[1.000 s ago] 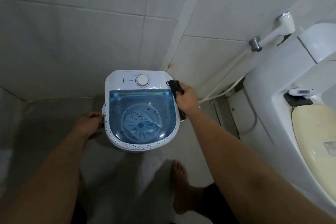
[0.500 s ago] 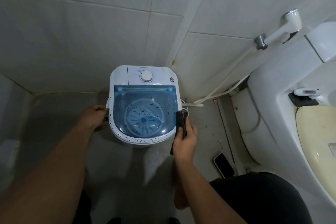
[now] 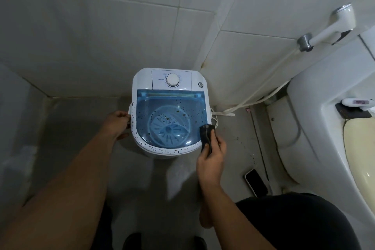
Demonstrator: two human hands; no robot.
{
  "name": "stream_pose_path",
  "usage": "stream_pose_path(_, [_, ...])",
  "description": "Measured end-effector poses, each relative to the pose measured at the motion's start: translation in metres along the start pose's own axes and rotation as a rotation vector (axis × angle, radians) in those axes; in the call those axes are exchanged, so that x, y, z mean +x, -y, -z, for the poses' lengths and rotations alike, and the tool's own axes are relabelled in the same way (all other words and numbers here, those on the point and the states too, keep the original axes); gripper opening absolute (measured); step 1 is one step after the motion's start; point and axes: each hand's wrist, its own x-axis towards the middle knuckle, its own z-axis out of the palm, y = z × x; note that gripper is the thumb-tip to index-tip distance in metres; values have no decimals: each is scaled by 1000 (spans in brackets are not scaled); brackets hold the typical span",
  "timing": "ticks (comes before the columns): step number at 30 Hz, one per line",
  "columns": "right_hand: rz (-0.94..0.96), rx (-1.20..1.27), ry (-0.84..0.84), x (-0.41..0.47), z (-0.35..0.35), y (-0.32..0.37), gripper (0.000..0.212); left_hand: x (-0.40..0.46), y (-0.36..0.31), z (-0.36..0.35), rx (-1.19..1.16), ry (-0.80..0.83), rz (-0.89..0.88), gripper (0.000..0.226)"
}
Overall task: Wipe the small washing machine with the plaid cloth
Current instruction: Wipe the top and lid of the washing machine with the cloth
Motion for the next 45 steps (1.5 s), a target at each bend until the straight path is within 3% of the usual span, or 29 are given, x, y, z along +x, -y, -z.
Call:
stream_pose_path(4, [168,-80,66,-37,3,-1,53,2,0,1,6,12,8,12])
stream_pose_path(11, [474,-284,446,-62,-7,35,60,1,1,-1,-2,7,-14,15])
stream_pose_path(13, [482,-290,407,-49,4,23,60,1,1,1,-7,22,-26,13])
stream_pose_path(16, [306,-276,195,-23,21,3,55,1,2,5,-13,41,-31,15])
stream_pose_path(18, [265,-316,167,-18,21,3,55,-1,1,4,-18,45,-35,14])
stream_pose_path(27, [608,-531,492,-57,-28,63,61,1,1,3,-23,31,-61,10])
stream_pose_path(32, [828,-530,638,-36,-20,56,70,0,0,5,-15,35,-48,6])
stream_pose_path(34, [842,-540,637,-16,1,39,74,-1,0,7,-10,37,-40,7])
stream_pose_path(39, [631,-589,486,15,41,12,64,-4,-3,10,-22,53,-41,10])
stream_pose_path(45, [801,-566,578,-29,-13,44,60,-3,-3,14,-36,75,-27,11])
